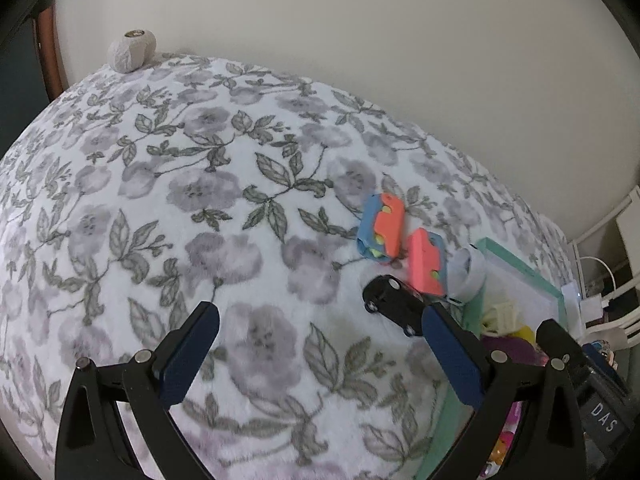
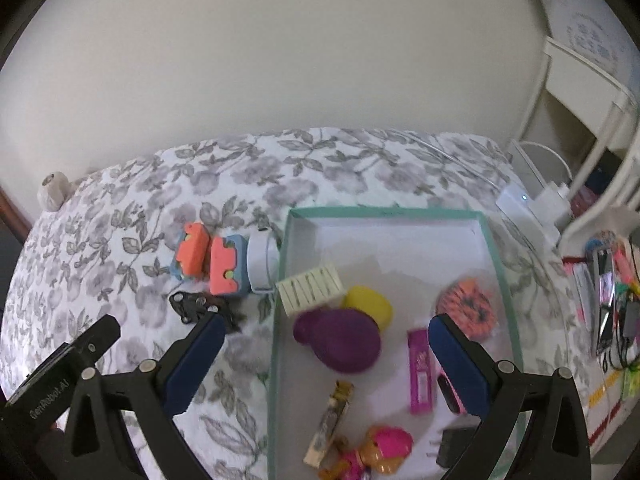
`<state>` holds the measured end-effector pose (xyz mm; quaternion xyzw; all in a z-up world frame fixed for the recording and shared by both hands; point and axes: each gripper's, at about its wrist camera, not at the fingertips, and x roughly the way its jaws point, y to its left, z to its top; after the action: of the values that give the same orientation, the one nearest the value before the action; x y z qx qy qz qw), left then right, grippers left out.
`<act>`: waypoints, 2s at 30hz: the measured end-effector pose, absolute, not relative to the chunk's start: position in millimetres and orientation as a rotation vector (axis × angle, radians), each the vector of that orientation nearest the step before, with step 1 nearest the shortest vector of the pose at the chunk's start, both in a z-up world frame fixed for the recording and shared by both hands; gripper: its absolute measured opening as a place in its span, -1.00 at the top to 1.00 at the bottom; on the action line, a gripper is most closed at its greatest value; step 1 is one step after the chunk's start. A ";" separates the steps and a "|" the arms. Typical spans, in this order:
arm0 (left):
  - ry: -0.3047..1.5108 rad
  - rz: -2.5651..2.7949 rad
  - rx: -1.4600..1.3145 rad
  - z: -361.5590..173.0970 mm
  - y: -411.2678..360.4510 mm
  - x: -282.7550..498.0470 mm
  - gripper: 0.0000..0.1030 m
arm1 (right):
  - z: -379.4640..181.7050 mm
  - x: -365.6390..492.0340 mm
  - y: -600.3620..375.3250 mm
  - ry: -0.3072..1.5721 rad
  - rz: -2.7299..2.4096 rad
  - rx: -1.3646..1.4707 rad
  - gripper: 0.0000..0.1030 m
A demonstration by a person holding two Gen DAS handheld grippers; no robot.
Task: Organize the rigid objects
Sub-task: 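Move the left tool to the orange-blue block while the right tool approaches the white cup, then grasp the orange-blue block with the left tool while the right tool grasps the white cup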
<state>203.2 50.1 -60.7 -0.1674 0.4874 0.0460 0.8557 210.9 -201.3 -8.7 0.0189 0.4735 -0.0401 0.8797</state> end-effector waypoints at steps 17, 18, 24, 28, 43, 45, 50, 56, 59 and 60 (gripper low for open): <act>1.015 0.050 -0.357 -85.7 58.1 255.2 -0.96 | -28.0 272.3 -182.6 0.972 -0.026 0.027 -1.00; 1.017 0.048 -0.363 -87.3 60.3 258.0 -0.96 | -29.0 274.7 -180.7 0.968 -0.017 0.025 -1.00; 1.038 0.022 -0.345 -95.4 58.6 277.3 -0.96 | -37.7 285.4 -178.2 0.965 -0.013 0.040 -1.00; 1.055 -0.006 -0.324 -102.7 47.2 287.9 -0.96 | -43.2 290.9 -180.8 0.972 -0.020 0.037 -0.99; 1.082 -0.077 -0.207 -119.3 12.5 306.8 -0.49 | -54.6 304.4 -180.7 0.986 0.030 0.061 -0.39; 1.081 -0.081 -0.217 -120.4 13.8 307.2 -0.47 | -56.1 305.2 -176.7 0.990 0.042 0.051 -0.18; 1.079 -0.090 -0.221 -120.7 15.4 308.1 -0.29 | -59.8 306.1 -168.8 1.003 0.078 0.043 0.03; 1.066 -0.106 -0.221 -119.4 13.3 306.6 -0.13 | -66.2 306.7 -162.6 1.028 0.107 0.045 0.29; 1.061 -0.114 -0.217 -119.5 12.6 306.1 -0.11 | -70.5 307.8 -161.8 1.040 0.108 0.045 0.39; 1.060 -0.116 -0.218 -119.7 12.4 306.0 -0.10 | -72.3 308.3 -161.1 1.046 0.110 0.046 0.42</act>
<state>305.9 12.4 -119.7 -0.1036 0.5042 -0.0551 0.8556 308.3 -161.1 -72.3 0.0220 0.4993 0.0523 0.8645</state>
